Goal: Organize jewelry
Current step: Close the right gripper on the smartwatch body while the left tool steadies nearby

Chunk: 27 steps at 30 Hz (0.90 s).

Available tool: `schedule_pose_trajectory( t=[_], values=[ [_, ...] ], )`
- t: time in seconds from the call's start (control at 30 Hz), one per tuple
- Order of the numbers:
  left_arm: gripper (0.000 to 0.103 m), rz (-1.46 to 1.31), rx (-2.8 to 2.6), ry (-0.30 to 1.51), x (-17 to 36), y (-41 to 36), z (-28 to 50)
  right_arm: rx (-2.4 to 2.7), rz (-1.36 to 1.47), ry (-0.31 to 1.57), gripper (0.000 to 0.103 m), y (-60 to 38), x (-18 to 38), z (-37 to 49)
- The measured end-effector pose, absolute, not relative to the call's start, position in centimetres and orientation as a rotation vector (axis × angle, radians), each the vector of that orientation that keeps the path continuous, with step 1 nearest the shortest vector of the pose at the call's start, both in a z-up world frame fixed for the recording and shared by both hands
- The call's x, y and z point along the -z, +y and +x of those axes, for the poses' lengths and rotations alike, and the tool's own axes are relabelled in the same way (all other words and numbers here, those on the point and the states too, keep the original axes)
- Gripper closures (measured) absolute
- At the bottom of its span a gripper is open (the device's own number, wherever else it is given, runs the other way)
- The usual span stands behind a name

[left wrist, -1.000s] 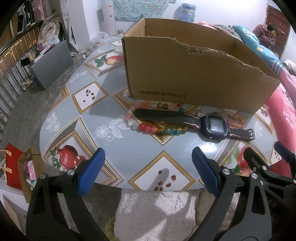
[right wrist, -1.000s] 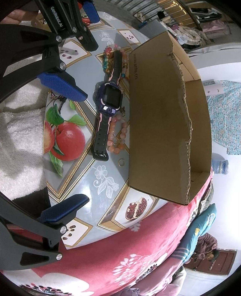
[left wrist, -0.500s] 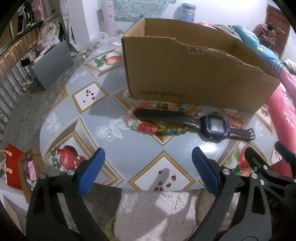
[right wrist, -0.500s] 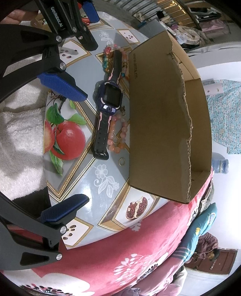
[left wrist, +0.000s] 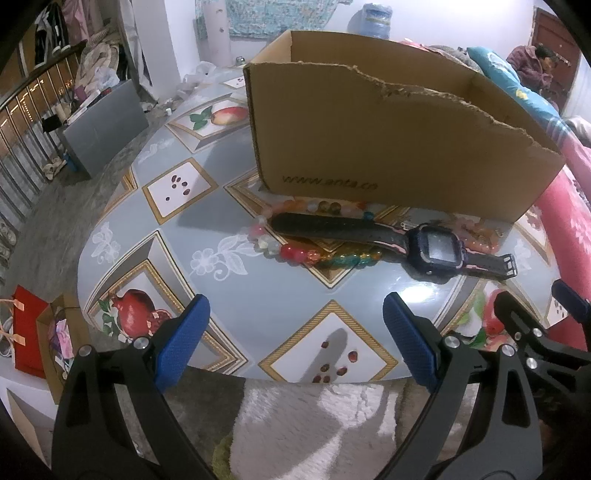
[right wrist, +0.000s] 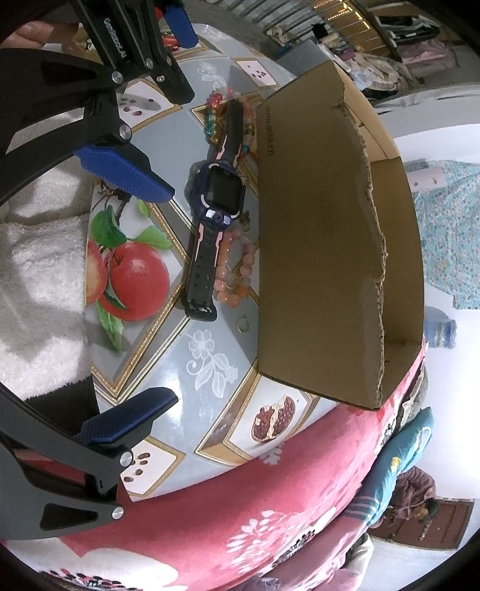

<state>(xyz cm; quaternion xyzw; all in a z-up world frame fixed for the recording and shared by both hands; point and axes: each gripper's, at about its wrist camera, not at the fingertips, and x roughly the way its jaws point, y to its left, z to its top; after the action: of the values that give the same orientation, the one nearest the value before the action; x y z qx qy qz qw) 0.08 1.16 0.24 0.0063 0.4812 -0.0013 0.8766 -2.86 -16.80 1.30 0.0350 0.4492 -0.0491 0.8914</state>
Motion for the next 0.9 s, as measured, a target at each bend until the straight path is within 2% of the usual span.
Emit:
schedule_pose_trajectory(
  t=[0.23,0.43,0.53,0.67,0.9],
  values=[
    [0.012,0.021,0.007,0.974,0.4,3.2,0.4,-0.027,0.065,0.866,0.005,-16.3,-1.9,-2.8],
    [0.012,-0.015,0.126,0.864,-0.3,4.9,1.0,-0.129,0.049,0.831,0.007,-16.1,-1.9,-2.3],
    [0.012,-0.110,0.205,0.823,-0.8,5.8,1.8,-0.184,0.028,0.836,0.018,-15.5,-1.4,-1.5],
    [0.012,-0.143,0.230,0.890,-0.4,5.4,4.0,-0.242,0.017,0.828,0.034,-14.9,-1.1,-0.4],
    [0.012,-0.238,0.285,0.919,0.5,4.9,6.2,-0.301,0.004,0.852,0.050,-14.0,0.2,1.1]
  ],
)
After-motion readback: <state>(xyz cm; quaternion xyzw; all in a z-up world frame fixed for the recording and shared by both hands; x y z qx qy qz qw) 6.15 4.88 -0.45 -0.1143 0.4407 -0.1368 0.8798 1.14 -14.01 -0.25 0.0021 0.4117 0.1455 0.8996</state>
